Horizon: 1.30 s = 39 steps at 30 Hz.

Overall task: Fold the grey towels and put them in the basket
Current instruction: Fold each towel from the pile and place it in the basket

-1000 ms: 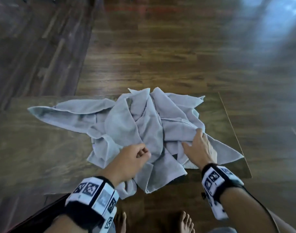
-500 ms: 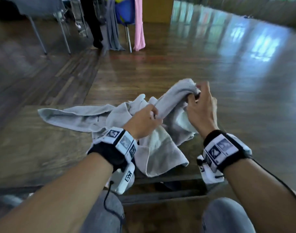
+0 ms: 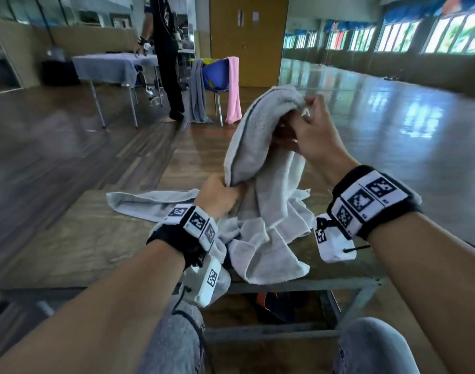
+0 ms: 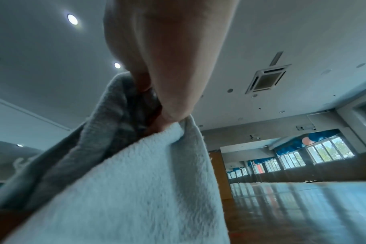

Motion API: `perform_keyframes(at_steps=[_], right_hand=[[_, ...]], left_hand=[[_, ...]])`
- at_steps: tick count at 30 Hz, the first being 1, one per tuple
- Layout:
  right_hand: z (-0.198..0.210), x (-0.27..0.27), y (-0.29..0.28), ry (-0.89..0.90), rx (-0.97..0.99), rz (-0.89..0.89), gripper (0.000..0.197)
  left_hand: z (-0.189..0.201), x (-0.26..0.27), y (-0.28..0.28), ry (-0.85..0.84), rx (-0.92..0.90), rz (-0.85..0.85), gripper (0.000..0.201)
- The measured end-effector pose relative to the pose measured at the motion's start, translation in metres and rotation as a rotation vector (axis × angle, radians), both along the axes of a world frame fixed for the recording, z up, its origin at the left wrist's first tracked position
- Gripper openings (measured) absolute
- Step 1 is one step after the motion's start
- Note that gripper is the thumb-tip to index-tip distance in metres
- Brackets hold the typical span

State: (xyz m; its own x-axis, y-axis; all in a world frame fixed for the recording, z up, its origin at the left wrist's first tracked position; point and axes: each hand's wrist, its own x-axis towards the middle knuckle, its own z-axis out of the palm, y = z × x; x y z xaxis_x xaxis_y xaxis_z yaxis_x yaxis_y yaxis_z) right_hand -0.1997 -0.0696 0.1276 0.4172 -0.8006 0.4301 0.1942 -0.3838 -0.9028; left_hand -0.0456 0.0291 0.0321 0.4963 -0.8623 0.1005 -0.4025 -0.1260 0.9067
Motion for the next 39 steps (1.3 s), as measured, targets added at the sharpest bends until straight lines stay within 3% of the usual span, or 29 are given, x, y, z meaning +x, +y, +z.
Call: perform_keyframes(at_steps=[2,5,9,12,15,19,25,28,32,35,36,39], right_hand=[[-0.005,0.006,-0.003,0.095,-0.080,0.058,0.036],[-0.032,0.010,0.000,0.436,-0.216,0.124,0.072],[-0.103,0.016,0.027,0.743,-0.149,0.188,0.072],[-0.150,0.016,0.055,0.846,-0.124,0.280,0.073],[-0.177,0.015,0.073,0.812,-0.206,0.237,0.065],[-0.182,0.010,0.075,0.615,-0.220,0.012,0.006],[-0.146,-0.012,0.066,0.445,-0.152,-0.113,0.035],[-0.127,-0.019,0.065,0.414,-0.099,-0.118,0.039],[-0.105,-0.021,0.069,0.402,-0.154,-0.122,0.045],[-0.092,-0.018,0.072,0.420,-0.185,-0.079,0.039],[-0.089,-0.017,0.073,0.431,-0.196,-0.063,0.035],[-0.083,-0.022,0.069,0.449,-0.231,-0.013,0.019]], left_hand=[[0.000,0.013,0.008,0.007,-0.007,0.072,0.030],[-0.005,0.031,0.015,0.036,-0.054,0.181,0.033],[-0.027,0.039,0.025,0.327,-0.014,0.226,0.051],[-0.039,0.032,0.032,0.319,0.193,0.162,0.069],[-0.042,0.027,0.037,0.283,0.314,0.155,0.085],[-0.033,0.026,0.043,0.262,0.251,0.187,0.080],[-0.014,0.044,0.057,0.250,0.224,0.311,0.042],[-0.013,0.034,0.064,0.155,0.073,0.335,0.021],[-0.017,0.003,0.074,0.027,-0.107,-0.008,0.057],[-0.029,-0.011,0.070,-0.234,-0.022,-0.107,0.067],[-0.031,-0.013,0.067,-0.296,-0.006,-0.072,0.057],[-0.031,-0.012,0.058,-0.265,-0.114,0.079,0.006]])
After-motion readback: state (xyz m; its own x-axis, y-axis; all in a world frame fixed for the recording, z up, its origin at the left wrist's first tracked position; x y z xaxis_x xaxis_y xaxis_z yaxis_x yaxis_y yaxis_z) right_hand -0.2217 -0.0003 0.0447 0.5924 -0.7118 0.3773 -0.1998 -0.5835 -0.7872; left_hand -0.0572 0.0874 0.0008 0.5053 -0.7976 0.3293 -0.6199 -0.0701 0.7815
